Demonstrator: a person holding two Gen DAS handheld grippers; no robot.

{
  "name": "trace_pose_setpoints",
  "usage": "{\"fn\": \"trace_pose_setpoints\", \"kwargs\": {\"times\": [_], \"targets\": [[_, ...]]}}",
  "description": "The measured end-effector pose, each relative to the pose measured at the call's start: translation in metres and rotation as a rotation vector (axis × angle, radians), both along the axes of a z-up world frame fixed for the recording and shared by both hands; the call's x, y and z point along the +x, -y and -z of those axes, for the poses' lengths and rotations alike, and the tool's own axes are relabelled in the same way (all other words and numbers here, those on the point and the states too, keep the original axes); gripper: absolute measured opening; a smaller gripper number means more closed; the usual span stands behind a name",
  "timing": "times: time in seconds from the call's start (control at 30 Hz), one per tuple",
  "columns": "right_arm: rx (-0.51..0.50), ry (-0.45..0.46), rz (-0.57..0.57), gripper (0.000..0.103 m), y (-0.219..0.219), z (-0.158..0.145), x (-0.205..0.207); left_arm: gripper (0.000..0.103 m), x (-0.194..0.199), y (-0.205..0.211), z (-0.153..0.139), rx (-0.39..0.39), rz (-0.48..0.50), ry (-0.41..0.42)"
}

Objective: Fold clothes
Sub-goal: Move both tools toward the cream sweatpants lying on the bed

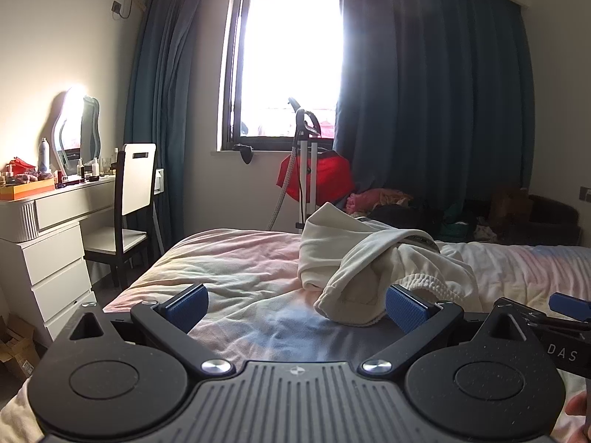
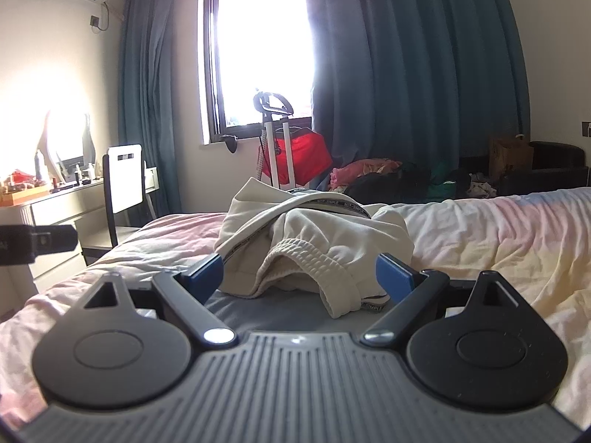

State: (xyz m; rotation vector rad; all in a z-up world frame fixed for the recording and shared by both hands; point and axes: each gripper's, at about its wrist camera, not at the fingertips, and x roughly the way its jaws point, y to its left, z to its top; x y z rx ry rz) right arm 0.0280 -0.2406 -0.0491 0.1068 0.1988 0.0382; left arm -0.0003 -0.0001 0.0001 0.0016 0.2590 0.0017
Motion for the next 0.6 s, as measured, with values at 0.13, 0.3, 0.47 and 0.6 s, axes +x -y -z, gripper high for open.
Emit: {"fn": "trace_pose_setpoints", "kwargs": {"times": [0.13, 0.3, 0.47, 0.6], "targets": [[0.012, 0.007, 0.001, 0.091, 0.003, 0.000, -0.002, 0.103, 0.001, -0.001, -0.001, -0.007, -0.003, -0.031], [0.002, 0.003, 0.002, 0.091, 0.000, 0.000, -0.002, 0.103, 0.002, 0.003, 0.008, -0.005, -0.004, -0.031], [0.015, 0.005, 0.001, 0.091, 0.000, 0.001, -0.002, 0.103, 0.002, 0.003, 0.012, 0.002, -0.011, -0.020], [0.021, -0.010, -0.001, 0.091, 0.000, 0.000, 0.000, 0.103, 0.002, -0.002, 0.014, -0.024, -0.024, 0.026]]}}
